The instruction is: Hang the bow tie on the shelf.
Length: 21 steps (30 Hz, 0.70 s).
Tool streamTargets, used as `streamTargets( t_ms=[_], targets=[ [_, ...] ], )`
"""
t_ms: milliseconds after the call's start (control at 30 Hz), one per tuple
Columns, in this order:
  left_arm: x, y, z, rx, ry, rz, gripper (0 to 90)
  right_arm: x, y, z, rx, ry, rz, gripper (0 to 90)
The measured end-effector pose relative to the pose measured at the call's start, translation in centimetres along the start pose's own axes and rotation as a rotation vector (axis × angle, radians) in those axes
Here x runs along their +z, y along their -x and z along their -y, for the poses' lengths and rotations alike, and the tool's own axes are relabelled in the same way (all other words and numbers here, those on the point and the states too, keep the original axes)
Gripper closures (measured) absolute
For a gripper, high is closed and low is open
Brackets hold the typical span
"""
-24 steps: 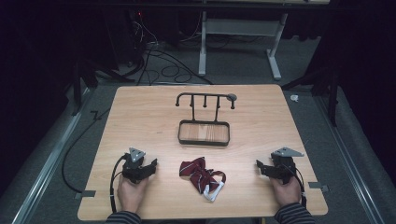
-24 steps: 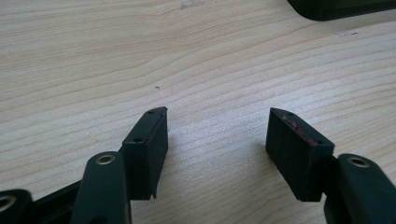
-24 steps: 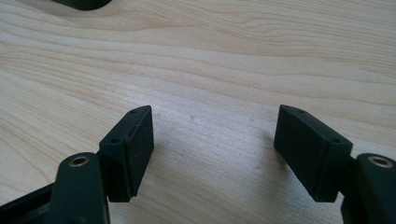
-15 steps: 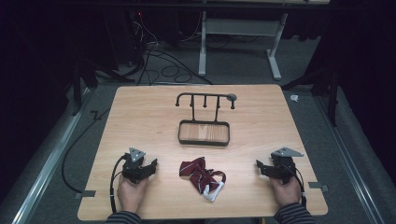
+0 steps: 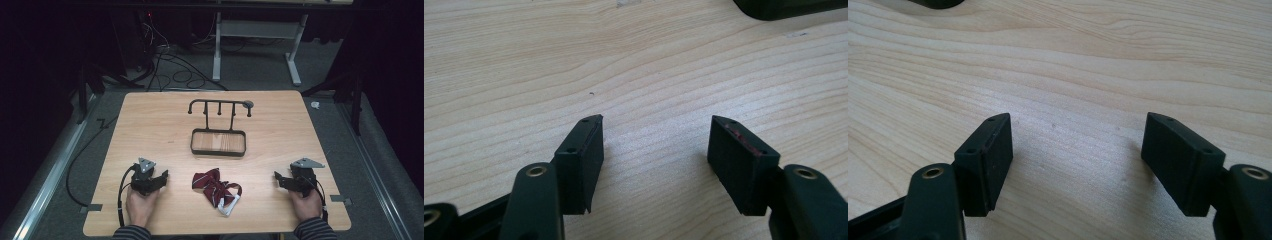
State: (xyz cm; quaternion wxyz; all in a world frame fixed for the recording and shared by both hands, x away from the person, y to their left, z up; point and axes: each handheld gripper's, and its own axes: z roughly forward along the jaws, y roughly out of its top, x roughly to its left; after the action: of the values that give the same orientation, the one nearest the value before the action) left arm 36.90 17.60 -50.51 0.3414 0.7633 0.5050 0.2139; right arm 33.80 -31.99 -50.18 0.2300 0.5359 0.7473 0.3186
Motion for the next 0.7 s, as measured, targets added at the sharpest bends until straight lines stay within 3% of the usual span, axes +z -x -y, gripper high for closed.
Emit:
streamTargets(
  t_ms=[133,300,700],
  targets=[
    [-0.1,-0.1,0.0,-0.009,-0.001,0.011,39.8,0.0,0.1,0.0,0.001,0.004,-0.003,29.6],
    [-0.5,-0.1,-0.2,-0.042,0.019,0.073,38.7,0.0,0.1,0.0,0.002,0.004,-0.003,29.7],
    [-2.2,1.4,-2.4,0.025,0.056,0.198,41.8,0.0,0.1,0.0,0.003,0.003,-0.003,29.7]
  ],
)
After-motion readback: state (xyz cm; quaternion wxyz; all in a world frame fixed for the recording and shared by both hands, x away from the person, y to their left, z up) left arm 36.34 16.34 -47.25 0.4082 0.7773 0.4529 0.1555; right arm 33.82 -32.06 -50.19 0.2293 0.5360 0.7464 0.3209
